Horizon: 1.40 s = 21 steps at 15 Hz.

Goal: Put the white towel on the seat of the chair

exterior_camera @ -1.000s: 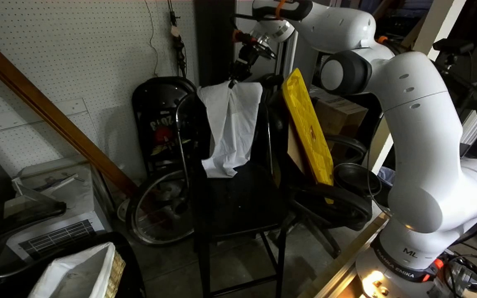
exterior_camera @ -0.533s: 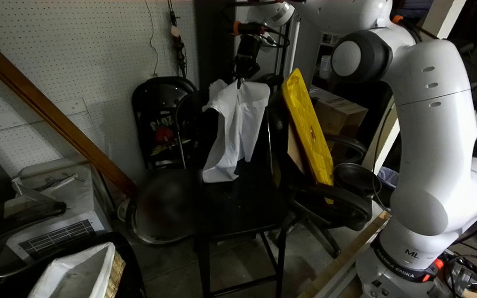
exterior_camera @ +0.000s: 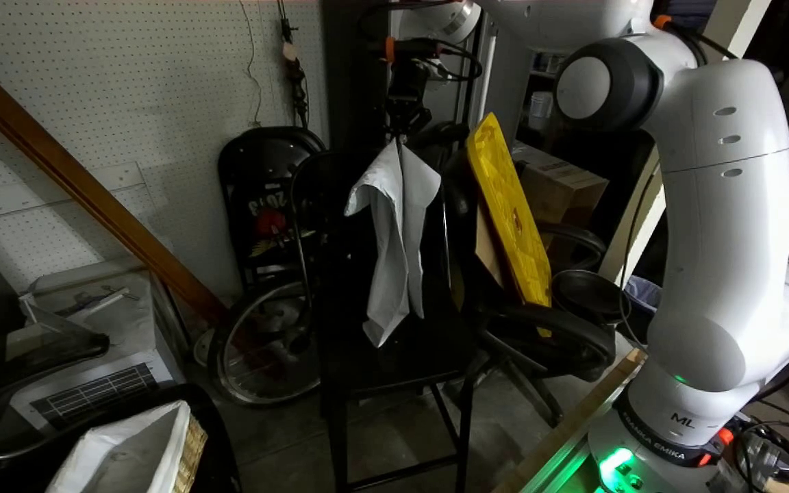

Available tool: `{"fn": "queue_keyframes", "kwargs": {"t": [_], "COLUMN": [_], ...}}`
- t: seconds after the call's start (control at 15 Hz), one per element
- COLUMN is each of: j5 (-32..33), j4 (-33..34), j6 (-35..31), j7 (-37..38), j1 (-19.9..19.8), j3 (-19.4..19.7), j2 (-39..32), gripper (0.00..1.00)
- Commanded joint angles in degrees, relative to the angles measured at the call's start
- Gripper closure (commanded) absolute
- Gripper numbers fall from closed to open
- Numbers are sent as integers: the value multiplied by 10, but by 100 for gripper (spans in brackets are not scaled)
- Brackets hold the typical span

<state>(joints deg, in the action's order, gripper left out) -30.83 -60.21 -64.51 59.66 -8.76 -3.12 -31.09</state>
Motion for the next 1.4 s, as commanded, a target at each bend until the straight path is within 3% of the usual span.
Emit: {"fn": "queue_keyframes", "kwargs": {"t": [0.0, 0.4, 0.87, 1.33], "j5": [-1, 32, 115, 120], "j4": [21, 29, -2, 5], "j6": [24, 20, -74, -72], "j7": [-3, 58, 193, 197], "j1": [13, 68, 131, 122], "j3": [18, 28, 67, 53], "j2": [-30, -108, -135, -141], "gripper": [98, 98, 98, 94]}}
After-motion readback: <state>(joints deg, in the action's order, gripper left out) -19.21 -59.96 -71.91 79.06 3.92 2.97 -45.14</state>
